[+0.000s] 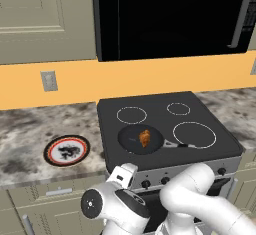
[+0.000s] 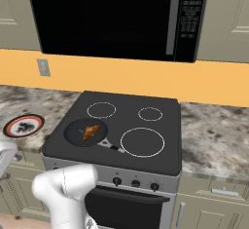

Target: Pick the croissant and place it on the pan. Then turn on the stove to warm the croissant.

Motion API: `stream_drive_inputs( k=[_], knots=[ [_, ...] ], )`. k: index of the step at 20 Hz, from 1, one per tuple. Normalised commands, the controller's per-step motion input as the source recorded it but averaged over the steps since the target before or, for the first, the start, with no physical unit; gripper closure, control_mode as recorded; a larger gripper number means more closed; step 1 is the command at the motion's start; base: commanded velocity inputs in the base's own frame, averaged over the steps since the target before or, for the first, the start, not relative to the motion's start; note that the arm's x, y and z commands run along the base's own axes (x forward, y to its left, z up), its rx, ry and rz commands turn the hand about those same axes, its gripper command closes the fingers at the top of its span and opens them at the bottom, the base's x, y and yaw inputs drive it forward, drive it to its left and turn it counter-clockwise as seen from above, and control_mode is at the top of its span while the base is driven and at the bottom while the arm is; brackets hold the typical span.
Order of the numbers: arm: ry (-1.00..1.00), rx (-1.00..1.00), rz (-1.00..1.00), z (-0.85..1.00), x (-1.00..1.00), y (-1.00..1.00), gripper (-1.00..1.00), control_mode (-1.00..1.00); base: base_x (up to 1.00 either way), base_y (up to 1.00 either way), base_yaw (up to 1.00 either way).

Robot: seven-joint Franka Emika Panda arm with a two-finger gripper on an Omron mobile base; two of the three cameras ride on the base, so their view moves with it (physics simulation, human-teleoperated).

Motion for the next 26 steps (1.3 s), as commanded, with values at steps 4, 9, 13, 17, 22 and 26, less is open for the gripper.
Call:
stream_drive_inputs(
  k=[4, 9, 13, 17, 22, 26],
  knots=[
    [0.10, -0.03, 0.14, -0.39, 0.42, 0.00, -1.00, -1.00, 0.00, 0.00, 0.00],
    [0.04, 0.00, 0.12, -0.23, 0.32, 0.00, -1.00, -1.00, 0.00, 0.00, 0.00],
    [0.01, 0.00, 0.06, -0.30, 0.15, 0.00, -1.00, -1.00, 0.00, 0.00, 0.00],
    [-0.05, 0.02, 0.00, -0.36, -0.19, 0.00, -1.00, -1.00, 0.00, 0.00, 0.00],
    [-0.10, 0.02, 0.00, -0.20, -0.17, 0.00, -1.00, -1.00, 0.00, 0.00, 0.00],
    [-0.02, 0.00, 0.00, -0.10, 0.08, 0.00, -1.00, -1.00, 0.00, 0.00, 0.00]
  ],
)
